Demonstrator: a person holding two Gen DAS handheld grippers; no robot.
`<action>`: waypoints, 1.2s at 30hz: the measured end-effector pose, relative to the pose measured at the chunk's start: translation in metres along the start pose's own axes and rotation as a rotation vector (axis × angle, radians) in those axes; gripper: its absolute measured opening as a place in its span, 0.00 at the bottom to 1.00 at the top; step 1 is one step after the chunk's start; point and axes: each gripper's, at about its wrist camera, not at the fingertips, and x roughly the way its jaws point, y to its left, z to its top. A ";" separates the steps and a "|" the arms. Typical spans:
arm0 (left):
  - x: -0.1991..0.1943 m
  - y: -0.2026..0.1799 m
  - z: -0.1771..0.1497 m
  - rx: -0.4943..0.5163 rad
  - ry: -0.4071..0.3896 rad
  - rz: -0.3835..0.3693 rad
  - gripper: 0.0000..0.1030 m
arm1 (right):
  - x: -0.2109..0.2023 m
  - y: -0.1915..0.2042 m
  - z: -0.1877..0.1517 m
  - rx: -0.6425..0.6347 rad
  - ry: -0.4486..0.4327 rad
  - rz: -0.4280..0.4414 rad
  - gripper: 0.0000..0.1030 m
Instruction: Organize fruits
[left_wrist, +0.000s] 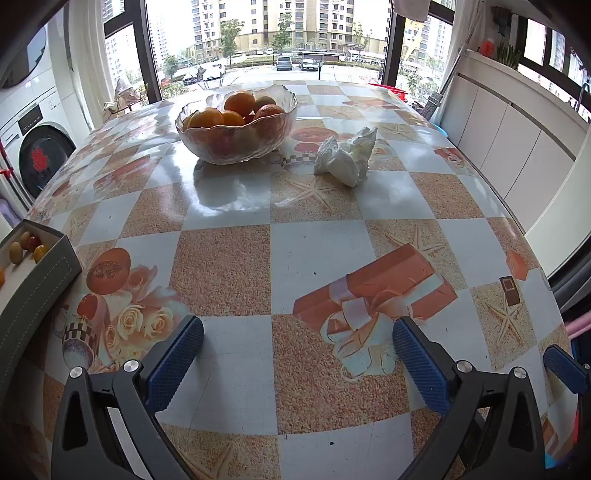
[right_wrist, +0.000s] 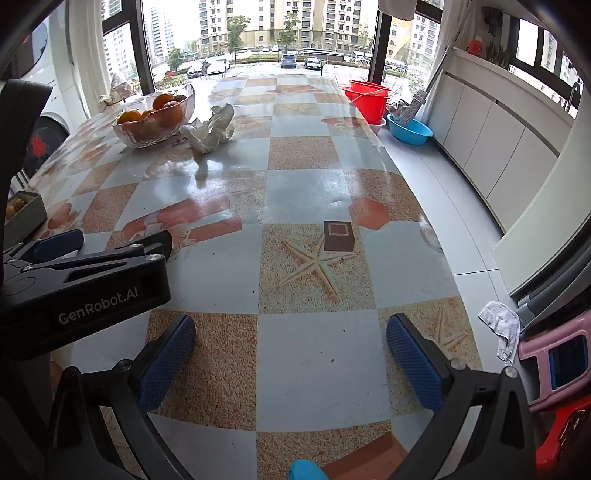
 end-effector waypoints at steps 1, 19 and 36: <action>0.000 0.000 0.000 0.000 0.000 0.000 1.00 | 0.000 0.000 0.000 0.000 0.000 0.000 1.00; 0.000 0.000 0.000 0.000 0.000 0.000 1.00 | 0.000 0.001 0.000 0.000 0.001 -0.002 1.00; 0.000 0.000 0.000 0.000 0.000 0.000 1.00 | -0.002 0.010 0.002 0.078 0.026 -0.073 1.00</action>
